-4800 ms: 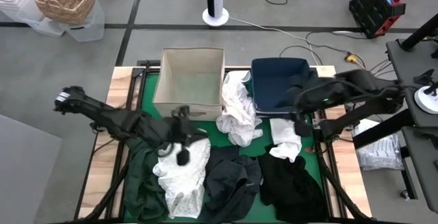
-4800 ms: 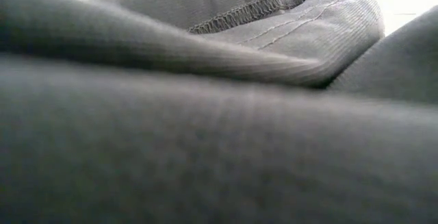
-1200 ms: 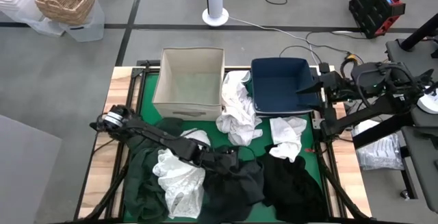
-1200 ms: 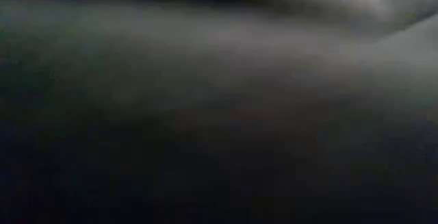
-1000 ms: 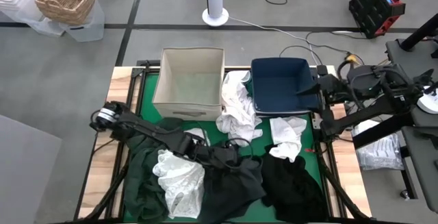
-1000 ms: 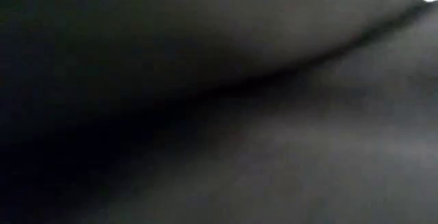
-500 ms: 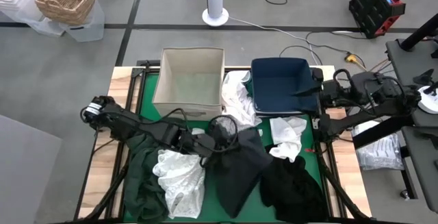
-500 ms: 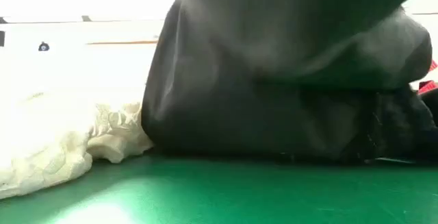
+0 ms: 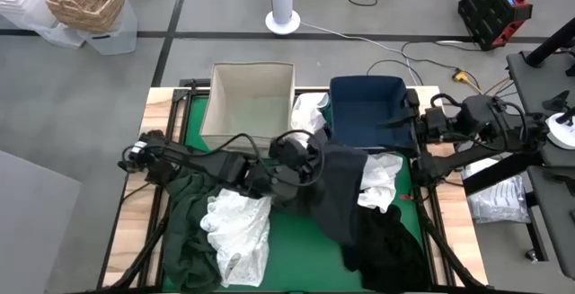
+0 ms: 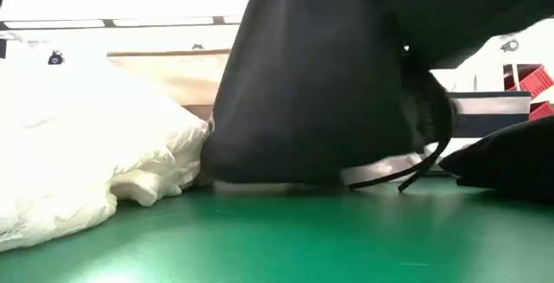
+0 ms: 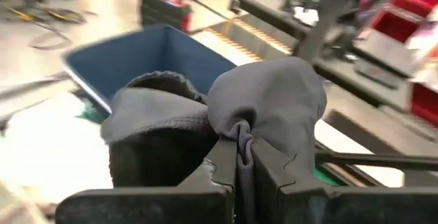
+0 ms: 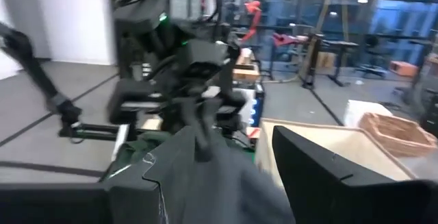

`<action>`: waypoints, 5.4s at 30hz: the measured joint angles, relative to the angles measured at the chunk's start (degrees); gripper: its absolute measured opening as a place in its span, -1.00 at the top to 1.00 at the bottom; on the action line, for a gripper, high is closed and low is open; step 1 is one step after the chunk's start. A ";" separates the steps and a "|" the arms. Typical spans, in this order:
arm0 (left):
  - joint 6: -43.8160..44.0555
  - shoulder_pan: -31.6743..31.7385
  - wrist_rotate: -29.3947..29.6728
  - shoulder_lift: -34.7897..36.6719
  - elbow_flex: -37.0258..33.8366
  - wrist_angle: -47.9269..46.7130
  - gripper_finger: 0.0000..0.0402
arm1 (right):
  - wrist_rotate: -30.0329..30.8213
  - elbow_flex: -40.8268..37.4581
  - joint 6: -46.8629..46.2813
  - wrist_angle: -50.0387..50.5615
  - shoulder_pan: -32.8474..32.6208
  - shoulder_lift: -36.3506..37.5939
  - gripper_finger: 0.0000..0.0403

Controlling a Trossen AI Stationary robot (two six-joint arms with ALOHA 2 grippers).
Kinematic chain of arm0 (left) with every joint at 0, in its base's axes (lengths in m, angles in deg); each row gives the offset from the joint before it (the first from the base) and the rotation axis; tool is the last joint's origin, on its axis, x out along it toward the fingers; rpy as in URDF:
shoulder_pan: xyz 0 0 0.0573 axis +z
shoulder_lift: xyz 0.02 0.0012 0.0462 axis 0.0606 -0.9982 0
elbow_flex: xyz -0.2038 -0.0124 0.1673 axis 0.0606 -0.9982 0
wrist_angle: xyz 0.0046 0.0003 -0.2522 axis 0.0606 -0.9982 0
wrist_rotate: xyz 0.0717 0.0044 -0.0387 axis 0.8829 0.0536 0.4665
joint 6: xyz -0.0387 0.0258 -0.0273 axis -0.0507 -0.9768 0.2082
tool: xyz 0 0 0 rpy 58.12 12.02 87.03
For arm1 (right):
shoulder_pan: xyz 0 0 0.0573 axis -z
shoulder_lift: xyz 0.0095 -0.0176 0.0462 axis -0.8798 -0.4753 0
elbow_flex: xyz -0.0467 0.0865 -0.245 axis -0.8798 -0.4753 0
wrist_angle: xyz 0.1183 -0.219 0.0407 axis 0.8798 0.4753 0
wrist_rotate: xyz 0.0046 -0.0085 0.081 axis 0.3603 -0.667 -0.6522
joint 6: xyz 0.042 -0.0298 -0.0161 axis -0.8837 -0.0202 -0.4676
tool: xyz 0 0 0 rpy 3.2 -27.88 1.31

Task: Sort clothes
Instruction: Put the gray shorts into the blue laundry bin

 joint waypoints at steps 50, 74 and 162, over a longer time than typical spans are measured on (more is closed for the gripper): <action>-30.54 27.09 -12.02 -8.66 20.53 56.51 1.00 | -1.25 3.48 7.87 -3.33 0.00 10.15 0.10; -23.06 29.15 -22.82 -20.64 21.97 65.14 1.00 | -1.26 5.03 6.78 -2.81 0.00 10.60 0.44; -41.61 26.92 -32.65 -19.26 21.21 -29.44 0.98 | 0.27 4.94 6.72 2.94 0.00 10.54 0.53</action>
